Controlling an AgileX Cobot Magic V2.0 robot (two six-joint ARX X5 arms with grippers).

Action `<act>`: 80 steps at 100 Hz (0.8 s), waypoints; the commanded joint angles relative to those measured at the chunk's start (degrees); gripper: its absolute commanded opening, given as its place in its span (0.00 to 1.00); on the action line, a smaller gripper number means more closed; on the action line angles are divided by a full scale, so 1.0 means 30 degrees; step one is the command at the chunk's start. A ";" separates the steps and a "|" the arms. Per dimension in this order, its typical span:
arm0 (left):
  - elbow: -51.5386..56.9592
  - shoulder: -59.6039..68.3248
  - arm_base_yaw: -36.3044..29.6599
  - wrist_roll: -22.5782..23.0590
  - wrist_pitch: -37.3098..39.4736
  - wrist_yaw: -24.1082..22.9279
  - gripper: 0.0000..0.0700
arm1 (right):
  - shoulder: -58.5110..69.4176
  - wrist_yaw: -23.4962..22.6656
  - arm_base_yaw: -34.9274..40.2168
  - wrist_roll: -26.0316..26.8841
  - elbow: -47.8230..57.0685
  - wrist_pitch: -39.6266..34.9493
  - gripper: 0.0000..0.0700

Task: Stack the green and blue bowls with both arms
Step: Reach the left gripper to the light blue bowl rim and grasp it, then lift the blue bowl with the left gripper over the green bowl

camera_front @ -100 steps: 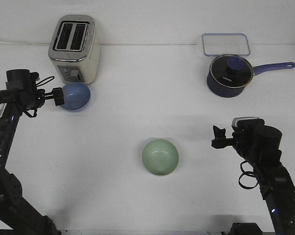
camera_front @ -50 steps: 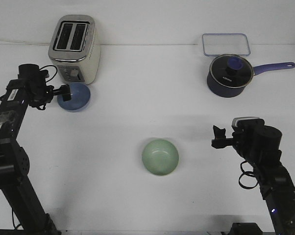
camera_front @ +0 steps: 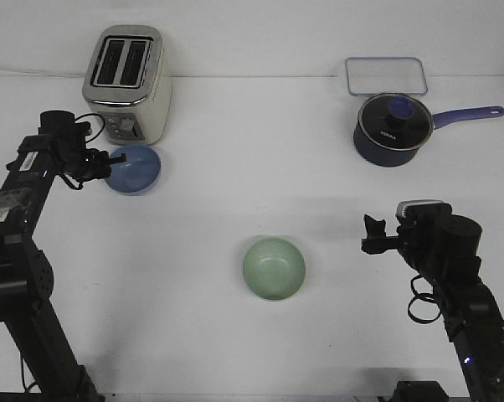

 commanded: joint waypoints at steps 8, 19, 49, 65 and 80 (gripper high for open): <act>0.0976 0.0364 0.0051 0.0291 -0.0474 0.0758 0.02 | 0.0036 -0.0073 0.0000 0.0160 0.0146 0.0197 0.70; 0.1676 0.0080 0.0211 0.0583 -0.1297 0.2229 0.02 | 0.0036 -0.0073 0.0000 0.0168 0.0146 0.0197 0.70; 0.2943 -0.2361 0.0408 0.0714 -0.3424 0.4197 0.02 | 0.0036 -0.0073 0.0000 0.0189 0.0146 0.0248 0.70; 0.2936 -0.4794 -0.0262 0.0991 -0.4328 0.4204 0.02 | 0.0036 -0.0080 0.0015 0.0197 0.0146 0.0248 0.70; 0.2936 -0.6696 -0.1858 0.1377 -0.5741 0.4175 0.02 | 0.0036 -0.0160 0.0015 0.0255 0.0146 0.0321 0.70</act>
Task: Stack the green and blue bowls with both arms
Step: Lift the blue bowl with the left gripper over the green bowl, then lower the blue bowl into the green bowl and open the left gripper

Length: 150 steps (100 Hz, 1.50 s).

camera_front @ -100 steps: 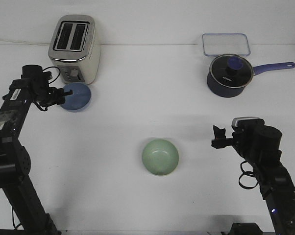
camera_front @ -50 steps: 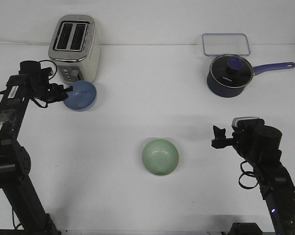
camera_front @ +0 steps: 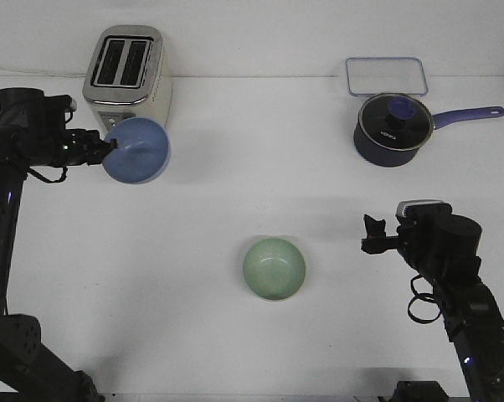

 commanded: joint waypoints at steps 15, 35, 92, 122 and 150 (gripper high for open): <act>0.0525 -0.0612 -0.3206 0.0794 -0.1311 0.0022 0.02 | 0.0036 -0.0590 0.0015 0.0459 0.0146 0.0597 0.70; 0.0452 -0.0051 -0.7664 0.1064 -0.1807 -0.0517 0.02 | 0.0036 -0.0750 0.0022 0.0488 0.0146 0.0663 0.70; 0.0328 0.4524 -1.3894 0.1464 -0.2361 -0.0539 0.02 | 0.0029 -0.0867 0.0015 0.0474 0.0146 0.0648 0.70; 0.0328 0.5676 -1.4418 0.1588 -0.1953 -0.1632 0.02 | 0.0029 -0.0867 0.0015 0.0474 0.0146 0.0670 0.70; 0.0328 0.6295 -1.4593 0.1581 -0.1705 -0.1319 0.43 | 0.0029 -0.0867 0.0015 0.0474 0.0146 0.0663 0.70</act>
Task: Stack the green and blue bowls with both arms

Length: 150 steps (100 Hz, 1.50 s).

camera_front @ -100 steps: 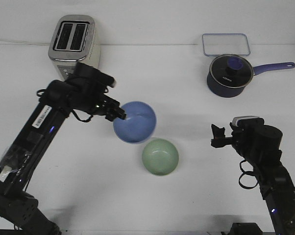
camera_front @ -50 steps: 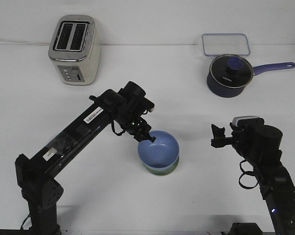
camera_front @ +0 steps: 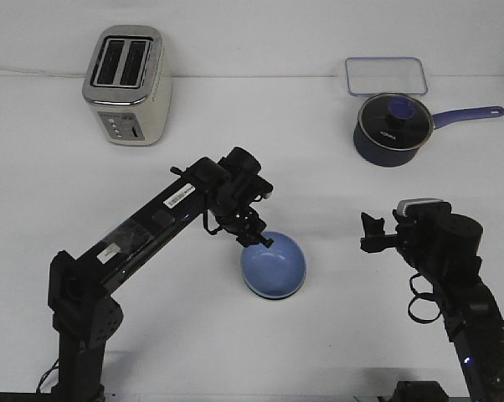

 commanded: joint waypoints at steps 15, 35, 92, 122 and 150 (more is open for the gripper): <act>0.0357 0.0328 -0.0270 0.0248 0.0022 0.0160 0.54 | 0.0029 -0.0066 0.0015 0.0182 0.0146 0.0168 0.70; 0.0474 -0.1486 0.1217 0.0270 0.0117 -0.0168 0.54 | 0.0029 -0.0066 0.0015 0.0182 0.0146 0.0182 0.70; 0.0197 -1.0382 1.2881 -0.0685 0.3177 -0.4087 0.02 | -0.0219 0.1610 -0.0160 -0.0131 0.0146 0.1814 0.16; -1.0389 -1.6611 1.4987 -0.0474 1.2262 -0.5319 0.02 | -0.2535 0.3308 -0.1115 -0.1180 -0.0750 0.3694 0.00; -2.3380 -2.3897 1.5118 -0.0189 2.3547 -0.5581 0.02 | -0.8298 0.3373 -0.2317 -0.1253 -0.6375 0.9267 0.00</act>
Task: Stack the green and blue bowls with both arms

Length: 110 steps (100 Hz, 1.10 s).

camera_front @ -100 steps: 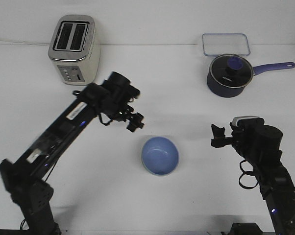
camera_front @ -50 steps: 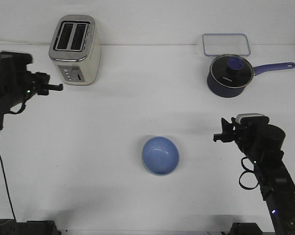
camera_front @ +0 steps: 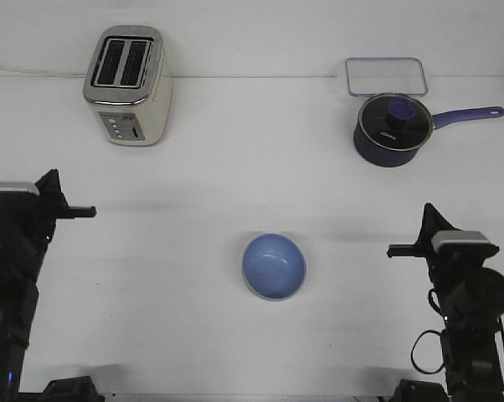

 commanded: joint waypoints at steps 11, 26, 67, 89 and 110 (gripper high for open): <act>-0.5479 -0.3279 0.0087 -0.0204 0.3869 -0.0036 0.02 | -0.3534 0.0947 -0.0408 -0.0408 -0.1472 0.0138 0.00; -0.6659 -0.4481 0.0087 -0.0488 0.3971 -0.0051 0.02 | -0.5093 0.2565 -0.0459 -0.0415 -0.1494 -0.0262 0.00; -0.6659 -0.4692 0.0073 -0.1239 0.4481 -0.0044 0.02 | -0.6375 0.2973 -0.0459 -0.0408 -0.1486 0.0022 0.00; -0.6659 -0.4692 0.0073 -0.1239 0.4473 -0.0044 0.02 | -0.6368 0.2973 -0.0459 -0.0408 -0.1486 0.0015 0.00; -0.6659 -0.5282 -0.0131 -0.0627 0.4160 -0.0211 0.02 | -0.6368 0.2973 -0.0459 -0.0408 -0.1486 0.0022 0.00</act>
